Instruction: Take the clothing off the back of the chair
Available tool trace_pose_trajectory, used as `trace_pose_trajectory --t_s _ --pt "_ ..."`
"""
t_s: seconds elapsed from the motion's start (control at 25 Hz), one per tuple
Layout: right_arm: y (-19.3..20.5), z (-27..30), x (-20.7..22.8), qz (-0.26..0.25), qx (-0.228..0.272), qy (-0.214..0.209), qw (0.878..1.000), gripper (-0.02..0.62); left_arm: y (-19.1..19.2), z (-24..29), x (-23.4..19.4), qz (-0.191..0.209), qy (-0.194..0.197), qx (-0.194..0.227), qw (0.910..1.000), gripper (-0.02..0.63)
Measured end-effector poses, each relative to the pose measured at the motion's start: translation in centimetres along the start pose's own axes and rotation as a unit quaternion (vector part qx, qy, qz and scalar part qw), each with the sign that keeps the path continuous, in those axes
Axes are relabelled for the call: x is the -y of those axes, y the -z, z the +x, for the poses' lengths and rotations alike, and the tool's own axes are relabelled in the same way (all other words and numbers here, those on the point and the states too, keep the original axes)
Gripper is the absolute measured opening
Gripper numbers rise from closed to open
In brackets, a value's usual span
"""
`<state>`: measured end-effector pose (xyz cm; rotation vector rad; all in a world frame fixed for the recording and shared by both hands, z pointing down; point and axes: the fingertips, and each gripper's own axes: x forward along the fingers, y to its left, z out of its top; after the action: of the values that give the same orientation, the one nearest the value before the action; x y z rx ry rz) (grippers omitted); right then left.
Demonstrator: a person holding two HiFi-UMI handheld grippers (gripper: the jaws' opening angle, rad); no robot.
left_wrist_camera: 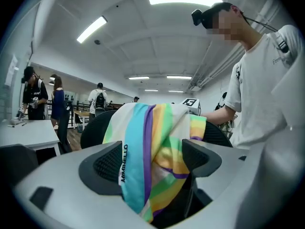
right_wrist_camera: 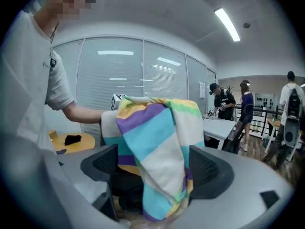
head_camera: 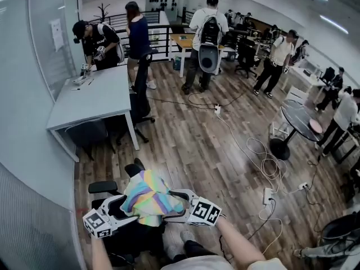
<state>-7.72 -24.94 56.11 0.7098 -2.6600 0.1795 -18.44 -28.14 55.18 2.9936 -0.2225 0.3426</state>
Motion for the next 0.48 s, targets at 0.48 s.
trace_pose_trajectory --t_s 0.48 --pt "-2.2 2.8 4.9 -0.043 -0.018 -0.045 0.998 0.430 -0.5 1.7 -3.9 0.007 0.000 -0.014 0.9999 0.431"
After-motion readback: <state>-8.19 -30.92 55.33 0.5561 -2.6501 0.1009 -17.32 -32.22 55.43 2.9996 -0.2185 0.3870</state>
